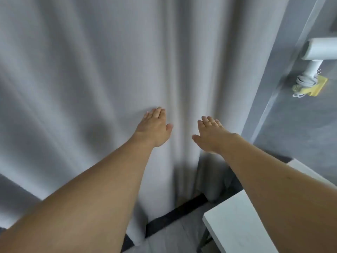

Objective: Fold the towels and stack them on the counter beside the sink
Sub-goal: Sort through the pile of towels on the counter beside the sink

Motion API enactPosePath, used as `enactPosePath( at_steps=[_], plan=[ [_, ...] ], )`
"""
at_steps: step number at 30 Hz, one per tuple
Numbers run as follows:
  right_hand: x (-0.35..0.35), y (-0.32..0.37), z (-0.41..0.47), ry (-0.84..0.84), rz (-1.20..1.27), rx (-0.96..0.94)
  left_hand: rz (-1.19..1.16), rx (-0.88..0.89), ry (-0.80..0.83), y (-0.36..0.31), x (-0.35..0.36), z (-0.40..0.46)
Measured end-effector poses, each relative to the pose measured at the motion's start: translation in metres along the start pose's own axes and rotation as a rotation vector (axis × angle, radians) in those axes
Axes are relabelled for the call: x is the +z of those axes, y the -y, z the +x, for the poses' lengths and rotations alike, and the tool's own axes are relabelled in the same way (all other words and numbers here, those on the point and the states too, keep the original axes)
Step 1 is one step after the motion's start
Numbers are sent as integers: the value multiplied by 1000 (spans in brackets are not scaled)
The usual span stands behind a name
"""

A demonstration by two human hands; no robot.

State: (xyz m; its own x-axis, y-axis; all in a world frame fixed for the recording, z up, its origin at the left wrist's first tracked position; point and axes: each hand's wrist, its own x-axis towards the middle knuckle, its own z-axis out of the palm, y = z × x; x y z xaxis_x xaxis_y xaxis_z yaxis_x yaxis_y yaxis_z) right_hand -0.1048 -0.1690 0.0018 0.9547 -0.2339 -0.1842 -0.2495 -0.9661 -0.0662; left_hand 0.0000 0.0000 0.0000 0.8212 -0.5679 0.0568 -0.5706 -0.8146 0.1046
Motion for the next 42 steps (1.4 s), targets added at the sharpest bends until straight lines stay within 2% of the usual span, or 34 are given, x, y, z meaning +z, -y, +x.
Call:
enactPosePath(
  at_steps=[8,16,23,30,37,42],
  plan=[
    [113,-62,-8,196,109,75,5,85,225,-50,122,0],
    [189,-138,-53,238,211,273,91,223,382,-102,200,-10],
    [228,-174,-93,238,302,493,54,506,403,-184,239,8],
    [268,-188,-167,253,464,802,90,788,522,-254,281,-10],
    [297,-175,-261,268,593,920,103,991,611,-314,298,-82],
    [317,-163,-351,286,651,1005,88,1040,664,-351,300,-153]
  ],
)
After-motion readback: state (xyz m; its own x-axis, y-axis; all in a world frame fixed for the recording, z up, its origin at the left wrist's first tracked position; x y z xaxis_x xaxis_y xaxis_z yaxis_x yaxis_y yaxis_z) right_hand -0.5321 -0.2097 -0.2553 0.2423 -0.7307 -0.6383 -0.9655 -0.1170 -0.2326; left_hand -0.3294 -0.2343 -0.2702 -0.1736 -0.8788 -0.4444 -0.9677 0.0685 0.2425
